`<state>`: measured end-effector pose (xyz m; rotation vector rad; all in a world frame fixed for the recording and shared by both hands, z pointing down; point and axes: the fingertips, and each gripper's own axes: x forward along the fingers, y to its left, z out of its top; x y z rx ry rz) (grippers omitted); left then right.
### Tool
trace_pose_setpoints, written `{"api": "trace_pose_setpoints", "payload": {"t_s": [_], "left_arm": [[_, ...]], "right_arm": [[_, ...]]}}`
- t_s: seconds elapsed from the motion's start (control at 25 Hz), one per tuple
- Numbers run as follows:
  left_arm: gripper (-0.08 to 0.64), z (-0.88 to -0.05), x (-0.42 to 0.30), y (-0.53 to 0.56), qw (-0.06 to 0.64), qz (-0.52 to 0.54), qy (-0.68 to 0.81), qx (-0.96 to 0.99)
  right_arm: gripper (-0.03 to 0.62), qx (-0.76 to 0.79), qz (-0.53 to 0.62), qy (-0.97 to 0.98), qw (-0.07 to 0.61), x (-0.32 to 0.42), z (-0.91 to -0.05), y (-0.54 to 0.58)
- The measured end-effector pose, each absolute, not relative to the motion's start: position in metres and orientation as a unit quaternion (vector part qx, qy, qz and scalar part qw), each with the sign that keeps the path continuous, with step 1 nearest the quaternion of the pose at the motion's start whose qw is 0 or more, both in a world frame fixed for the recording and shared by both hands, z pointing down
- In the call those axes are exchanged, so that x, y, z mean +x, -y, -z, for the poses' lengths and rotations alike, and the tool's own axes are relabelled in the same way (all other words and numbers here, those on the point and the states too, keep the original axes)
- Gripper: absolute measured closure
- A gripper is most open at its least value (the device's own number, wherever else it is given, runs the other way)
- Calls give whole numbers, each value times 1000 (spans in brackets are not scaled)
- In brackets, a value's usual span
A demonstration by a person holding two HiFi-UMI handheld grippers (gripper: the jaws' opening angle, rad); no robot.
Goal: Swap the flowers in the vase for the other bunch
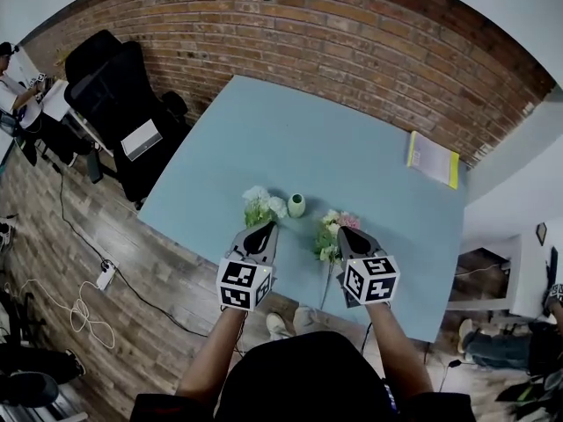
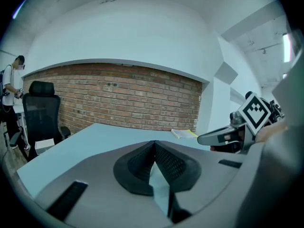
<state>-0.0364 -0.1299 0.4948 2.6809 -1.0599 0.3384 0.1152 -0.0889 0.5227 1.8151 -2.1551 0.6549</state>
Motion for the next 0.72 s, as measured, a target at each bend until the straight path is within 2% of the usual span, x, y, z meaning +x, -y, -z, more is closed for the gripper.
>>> {"api": "trace_pose_setpoints", "payload": {"t_s": [0.52,0.72], "left_arm": [[552,-527,-15,119,154,-133,332,921],[552,-536,-12,118,168,-136,327,920]], "right_arm": [[576,651,-308,675,158,153,-581,67],[493,646,-343,661,167,157,-598,65]]}}
